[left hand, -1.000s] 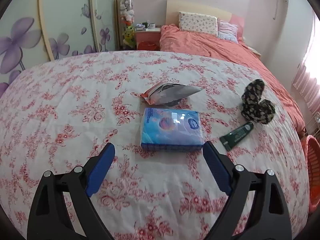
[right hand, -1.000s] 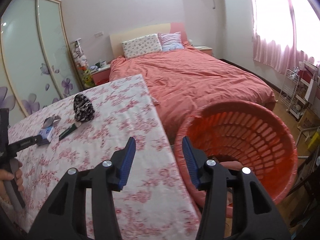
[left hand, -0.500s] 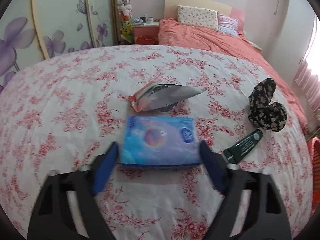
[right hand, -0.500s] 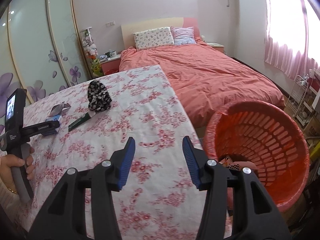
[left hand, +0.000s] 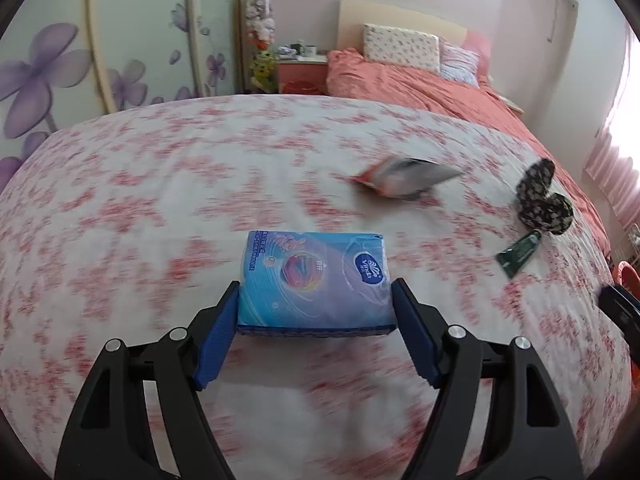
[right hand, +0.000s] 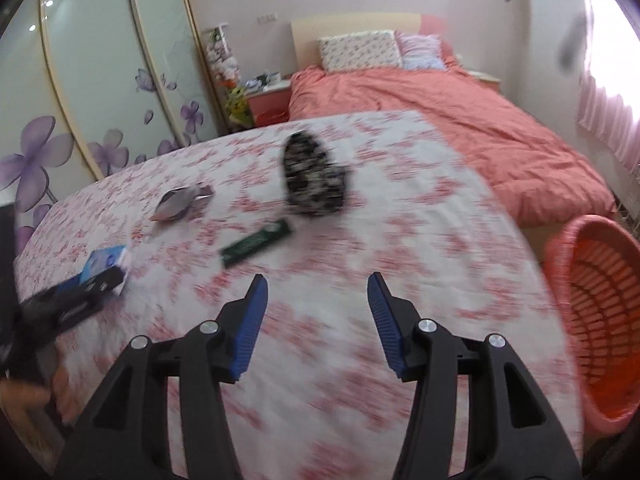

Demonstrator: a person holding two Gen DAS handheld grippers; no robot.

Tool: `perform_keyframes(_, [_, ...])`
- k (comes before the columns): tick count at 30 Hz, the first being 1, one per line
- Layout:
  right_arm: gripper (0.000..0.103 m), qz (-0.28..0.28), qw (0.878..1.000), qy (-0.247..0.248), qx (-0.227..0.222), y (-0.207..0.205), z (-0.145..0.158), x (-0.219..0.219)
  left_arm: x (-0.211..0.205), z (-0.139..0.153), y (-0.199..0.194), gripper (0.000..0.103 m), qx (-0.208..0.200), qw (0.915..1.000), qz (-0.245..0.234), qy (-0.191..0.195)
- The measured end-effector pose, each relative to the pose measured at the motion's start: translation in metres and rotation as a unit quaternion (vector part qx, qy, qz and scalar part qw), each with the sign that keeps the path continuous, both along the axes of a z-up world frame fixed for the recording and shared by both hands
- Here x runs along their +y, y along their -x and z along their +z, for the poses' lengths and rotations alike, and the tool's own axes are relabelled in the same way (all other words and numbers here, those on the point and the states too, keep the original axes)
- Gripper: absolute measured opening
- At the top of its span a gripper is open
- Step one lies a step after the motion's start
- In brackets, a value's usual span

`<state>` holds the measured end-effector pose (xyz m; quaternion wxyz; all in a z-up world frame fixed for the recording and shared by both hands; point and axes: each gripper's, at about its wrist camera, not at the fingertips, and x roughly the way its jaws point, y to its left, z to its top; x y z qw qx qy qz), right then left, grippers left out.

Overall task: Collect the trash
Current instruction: 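Grasp the blue tissue packet with the left tool while the right tool grasps the green tube, then carry the packet and tube to the basket and open both tools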

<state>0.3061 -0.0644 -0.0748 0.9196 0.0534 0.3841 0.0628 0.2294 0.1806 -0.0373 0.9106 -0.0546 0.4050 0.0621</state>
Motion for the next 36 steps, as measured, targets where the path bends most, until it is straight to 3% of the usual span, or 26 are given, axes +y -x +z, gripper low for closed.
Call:
perform_keyframes(6, [0.052, -0.037, 0.999, -0.010, 0.036, -0.050, -0.013, 0.055, 0.035, 0.010, 0.013, 0.073, -0.012, 0.9997, 0.019, 0.011])
perform_keyframes(10, [0.052, -0.083, 0.995, -0.007, 0.061, -0.073, -0.025, 0.066, 0.046, 0.013, 0.016, 0.073, -0.015, 0.9995, 0.023, 0.018])
perform_keyframes(12, [0.047, -0.094, 0.994, -0.001, 0.059, -0.077, -0.027, 0.067, 0.049, 0.013, 0.017, 0.073, -0.015, 0.9994, 0.023, 0.021])
perform_keyframes(13, [0.037, -0.094, 0.994, 0.011, 0.059, -0.077, -0.028, 0.069, 0.049, 0.013, 0.017, 0.073, -0.016, 0.9994, 0.021, 0.022])
perform_keyframes(19, [0.017, -0.055, 0.997, 0.038, 0.046, -0.055, -0.029, 0.060, 0.047, 0.012, 0.018, 0.073, -0.020, 0.9993, 0.014, 0.027])
perform_keyframes(20, [0.010, -0.051, 0.997, 0.038, 0.048, -0.051, -0.029, 0.056, 0.046, 0.013, 0.019, 0.073, -0.020, 0.9993, 0.013, 0.029])
perform_keyframes(24, [0.009, -0.036, 0.997, 0.048, 0.049, -0.037, -0.028, 0.049, 0.037, 0.017, 0.022, 0.073, -0.023, 0.9993, 0.004, 0.028])
perform_keyframes(36, [0.009, -0.023, 1.000, 0.003, 0.022, 0.009, -0.006, 0.012, 0.005, 0.032, 0.037, 0.073, -0.034, 0.9989, -0.022, 0.025])
